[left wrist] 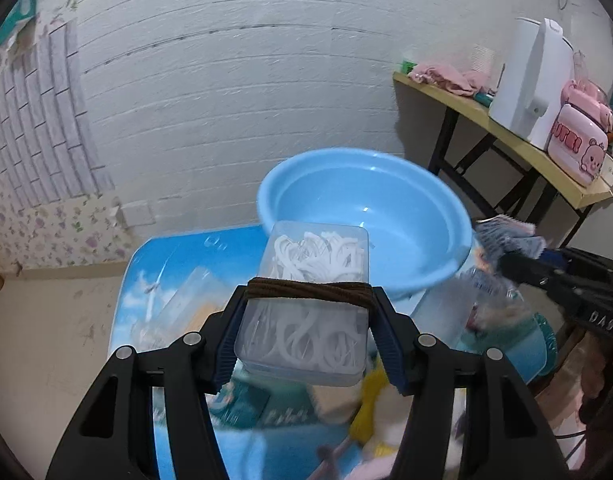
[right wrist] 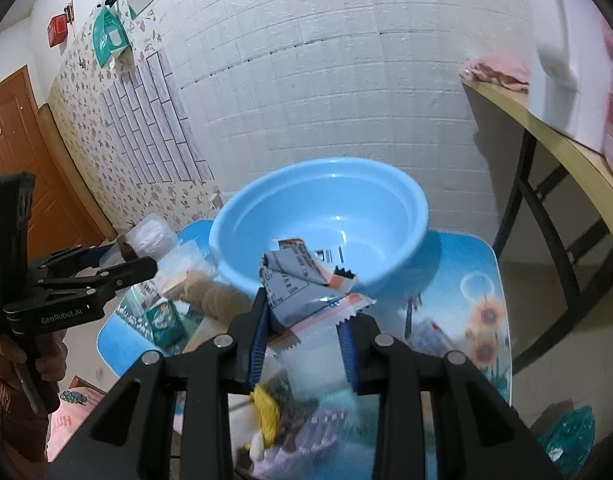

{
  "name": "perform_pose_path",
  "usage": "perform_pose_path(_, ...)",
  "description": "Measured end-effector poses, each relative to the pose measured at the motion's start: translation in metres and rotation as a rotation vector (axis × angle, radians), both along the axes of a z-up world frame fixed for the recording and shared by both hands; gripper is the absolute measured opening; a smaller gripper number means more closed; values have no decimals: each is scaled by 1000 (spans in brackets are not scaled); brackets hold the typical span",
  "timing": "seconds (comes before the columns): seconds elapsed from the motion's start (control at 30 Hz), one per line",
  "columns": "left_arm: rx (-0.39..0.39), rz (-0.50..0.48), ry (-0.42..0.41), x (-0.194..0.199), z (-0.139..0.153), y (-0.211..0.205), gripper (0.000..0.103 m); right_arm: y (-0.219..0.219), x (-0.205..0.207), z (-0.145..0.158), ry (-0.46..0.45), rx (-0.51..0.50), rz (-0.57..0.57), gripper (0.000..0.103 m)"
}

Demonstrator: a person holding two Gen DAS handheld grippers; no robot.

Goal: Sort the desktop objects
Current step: 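Drop the snack packet and hair-tie box into the blue basin with both grippers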

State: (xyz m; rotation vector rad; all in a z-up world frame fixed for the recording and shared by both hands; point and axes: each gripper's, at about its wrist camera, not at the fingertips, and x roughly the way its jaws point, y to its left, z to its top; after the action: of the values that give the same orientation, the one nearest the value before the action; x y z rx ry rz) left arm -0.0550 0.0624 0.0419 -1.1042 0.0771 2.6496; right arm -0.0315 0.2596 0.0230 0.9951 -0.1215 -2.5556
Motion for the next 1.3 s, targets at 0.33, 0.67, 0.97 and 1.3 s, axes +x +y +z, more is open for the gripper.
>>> perform_pose_path(0.33, 5, -65, -45, -56, -9, 36, 58, -3, -54, -7, -22, 24, -4, 31)
perform_pose_path(0.67, -28, -83, -81, -82, -31, 60, 59, -2, -88, -27, -64, 31, 9, 31)
perform_pose_path(0.97, -8, -51, -58, -74, -26, 50, 92, -11, -89, -37, -85, 69, 20, 34)
perform_pose_path(1.3, -3, 67, -37, -41, -20, 12, 103, -2, -59, -21, -35, 17, -27, 56)
